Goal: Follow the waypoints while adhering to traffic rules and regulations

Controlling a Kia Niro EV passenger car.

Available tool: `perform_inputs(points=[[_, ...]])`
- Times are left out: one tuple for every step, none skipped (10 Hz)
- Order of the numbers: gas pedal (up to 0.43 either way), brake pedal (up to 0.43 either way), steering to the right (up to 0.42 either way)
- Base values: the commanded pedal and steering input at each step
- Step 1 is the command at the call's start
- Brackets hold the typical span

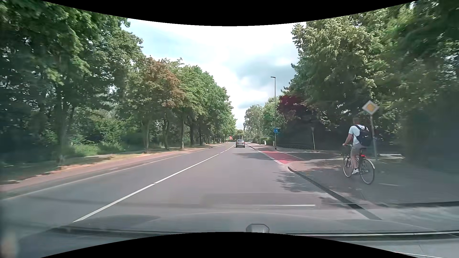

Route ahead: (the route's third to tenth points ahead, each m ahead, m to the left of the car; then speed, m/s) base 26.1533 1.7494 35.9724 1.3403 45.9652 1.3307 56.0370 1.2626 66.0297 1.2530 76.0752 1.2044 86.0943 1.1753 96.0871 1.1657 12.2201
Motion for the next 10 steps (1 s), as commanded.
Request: perform_inputs(points=[[0.138,0.018,-0.001],[0.138,0.018,-0.001],[0.138,0.018,0.0],[0.138,0.018,-0.001],[0.138,0.018,-0.003],[0.15,0.018,-0.003],[0.15,0.018,-0.003],[0.15,0.018,-0.003],[0.15,0.018,-0.004],[0.15,0.018,-0.004]])
